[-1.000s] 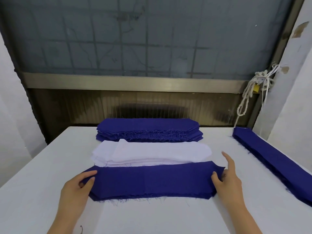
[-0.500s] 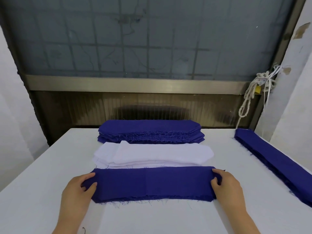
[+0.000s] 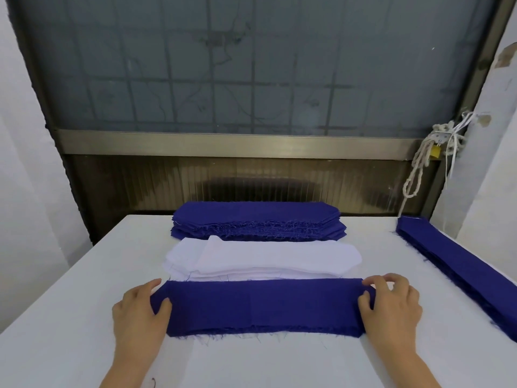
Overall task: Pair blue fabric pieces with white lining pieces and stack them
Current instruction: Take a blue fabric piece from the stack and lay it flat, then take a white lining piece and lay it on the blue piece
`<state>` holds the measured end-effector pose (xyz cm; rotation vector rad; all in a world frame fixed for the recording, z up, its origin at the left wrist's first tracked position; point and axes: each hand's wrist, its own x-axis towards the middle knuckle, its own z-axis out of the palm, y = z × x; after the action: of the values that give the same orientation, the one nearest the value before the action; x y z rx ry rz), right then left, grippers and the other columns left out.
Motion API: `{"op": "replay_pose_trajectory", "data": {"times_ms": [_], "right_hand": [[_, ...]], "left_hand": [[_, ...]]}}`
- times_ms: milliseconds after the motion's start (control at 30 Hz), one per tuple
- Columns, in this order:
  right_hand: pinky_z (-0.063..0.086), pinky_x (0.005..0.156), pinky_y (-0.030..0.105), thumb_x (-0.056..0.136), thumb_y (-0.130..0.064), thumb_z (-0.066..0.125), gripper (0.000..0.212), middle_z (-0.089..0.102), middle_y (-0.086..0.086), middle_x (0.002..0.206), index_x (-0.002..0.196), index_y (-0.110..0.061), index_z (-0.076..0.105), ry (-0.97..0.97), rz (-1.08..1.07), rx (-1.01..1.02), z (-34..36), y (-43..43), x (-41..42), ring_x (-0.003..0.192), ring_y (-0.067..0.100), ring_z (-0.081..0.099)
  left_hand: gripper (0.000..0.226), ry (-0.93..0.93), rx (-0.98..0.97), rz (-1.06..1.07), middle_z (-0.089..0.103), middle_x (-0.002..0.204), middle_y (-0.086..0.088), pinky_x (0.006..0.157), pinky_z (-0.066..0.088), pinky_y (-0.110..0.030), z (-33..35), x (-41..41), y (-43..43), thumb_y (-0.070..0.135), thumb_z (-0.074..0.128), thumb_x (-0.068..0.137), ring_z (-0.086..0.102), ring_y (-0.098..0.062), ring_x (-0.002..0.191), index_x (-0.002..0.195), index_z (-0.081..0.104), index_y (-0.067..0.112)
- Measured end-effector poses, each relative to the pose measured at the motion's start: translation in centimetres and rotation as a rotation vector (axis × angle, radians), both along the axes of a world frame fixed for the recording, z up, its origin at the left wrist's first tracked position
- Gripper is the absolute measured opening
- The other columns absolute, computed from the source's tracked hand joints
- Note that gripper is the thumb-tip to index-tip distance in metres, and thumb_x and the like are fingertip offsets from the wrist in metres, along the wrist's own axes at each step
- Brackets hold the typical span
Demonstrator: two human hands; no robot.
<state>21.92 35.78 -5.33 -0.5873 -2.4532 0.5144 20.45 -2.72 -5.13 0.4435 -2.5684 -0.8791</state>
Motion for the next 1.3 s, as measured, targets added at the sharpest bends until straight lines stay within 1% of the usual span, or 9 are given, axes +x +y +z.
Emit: {"op": "replay_pose_trajectory", "data": {"times_ms": [133, 333, 567, 733, 833, 933, 1033, 1167, 1300], "right_hand": [[0.038, 0.092, 0.041, 0.086, -0.013, 0.062, 0.02, 0.05, 0.004, 0.123, 0.101, -0.024, 0.066, -0.047, 0.083, 0.06, 0.6, -0.5, -1.0, 0.118, 0.028, 0.039], [0.034, 0.088, 0.023, 0.089, -0.009, 0.059, 0.023, 0.051, -0.008, 0.11, 0.101, -0.028, 0.064, 0.035, 0.428, 0.007, 1.7, -3.1, -4.4, 0.101, 0.009, 0.041], [0.039, 0.089, 0.02, 0.095, -0.012, 0.052, 0.026, 0.052, -0.007, 0.11, 0.115, -0.027, 0.059, -0.048, 0.633, 0.011, 2.4, -6.8, -9.5, 0.101, 0.01, 0.046], [0.042, 0.084, 0.022, 0.097, -0.024, 0.051, 0.02, 0.05, -0.011, 0.103, 0.114, -0.03, 0.06, -0.033, 0.589, 0.021, 1.7, -7.8, -11.3, 0.094, 0.008, 0.046], [0.037, 0.082, 0.02, 0.098, -0.028, 0.05, 0.02, 0.049, -0.012, 0.104, 0.114, -0.032, 0.061, 0.01, 0.574, 0.07, 0.8, -7.8, -11.1, 0.092, 0.007, 0.045], [0.037, 0.085, 0.022, 0.097, -0.036, 0.052, 0.02, 0.048, -0.012, 0.106, 0.114, -0.032, 0.061, 0.013, 0.599, 0.068, 0.7, -7.8, -11.0, 0.094, 0.007, 0.044], [0.039, 0.087, 0.025, 0.094, -0.042, 0.056, 0.022, 0.048, -0.012, 0.105, 0.113, -0.033, 0.062, 0.015, 0.601, 0.074, 0.8, -7.9, -10.8, 0.095, 0.009, 0.046], [0.038, 0.087, 0.025, 0.094, -0.042, 0.056, 0.022, 0.048, -0.011, 0.106, 0.113, -0.033, 0.062, 0.008, 0.589, 0.075, 0.8, -8.0, -10.7, 0.097, 0.009, 0.046], [0.039, 0.088, 0.025, 0.094, -0.041, 0.056, 0.021, 0.048, -0.011, 0.106, 0.113, -0.034, 0.062, 0.001, 0.579, 0.077, 0.8, -8.0, -10.6, 0.097, 0.009, 0.046]], "left_hand": [[0.041, 0.01, 0.015, -0.086, 0.052, 0.136, -0.011, 0.104, 0.035, -0.042, 1.8, -0.9, 0.6, 0.02, 0.059, 0.093, 0.045, -0.029, 0.124, 0.133, 0.053, 0.02], [0.044, 0.133, 0.015, -0.237, 0.049, 0.138, -0.008, 0.104, 0.037, -0.038, 3.9, -5.2, 2.9, 0.021, 0.06, 0.093, 0.044, -0.027, 0.125, 0.137, 0.05, 0.02], [0.049, 0.171, 0.007, -0.332, 0.048, 0.14, -0.002, 0.105, 0.036, -0.033, 3.4, -10.3, 4.6, 0.027, 0.059, 0.095, 0.042, -0.021, 0.127, 0.14, 0.046, 0.017], [0.033, 0.265, -0.03, -0.478, 0.059, 0.123, 0.002, 0.103, 0.04, -0.037, 1.0, -10.5, 3.8, 0.006, 0.057, 0.093, 0.053, -0.021, 0.114, 0.123, 0.061, 0.017], [0.025, 0.29, 0.012, -0.479, 0.06, 0.113, 0.006, 0.098, 0.042, -0.032, 0.9, -10.7, 3.3, 0.005, 0.058, 0.092, 0.054, -0.016, 0.108, 0.112, 0.062, 0.019], [0.028, 0.27, 0.079, -0.482, 0.062, 0.108, 0.008, 0.096, 0.043, -0.028, 1.1, -10.9, 3.2, 0.012, 0.061, 0.093, 0.056, -0.011, 0.106, 0.119, 0.058, 0.021], [0.038, 0.276, 0.11, -0.439, 0.06, 0.093, 0.012, 0.088, 0.042, -0.021, 1.3, -10.8, 3.3, 0.015, 0.065, 0.091, 0.057, -0.006, 0.094, 0.126, 0.055, 0.026], [0.034, 0.312, 0.013, -0.443, 0.052, 0.081, 0.01, 0.085, 0.043, -0.024, 1.6, -10.6, 3.3, 0.013, 0.065, 0.091, 0.051, -0.008, 0.083, 0.124, 0.061, 0.02], [0.037, 0.326, -0.096, -0.509, 0.045, 0.077, 0.01, 0.082, 0.043, -0.026, 2.2, -10.1, 3.4, 0.006, 0.056, 0.094, 0.047, -0.011, 0.081, 0.128, 0.061, 0.018]]}}
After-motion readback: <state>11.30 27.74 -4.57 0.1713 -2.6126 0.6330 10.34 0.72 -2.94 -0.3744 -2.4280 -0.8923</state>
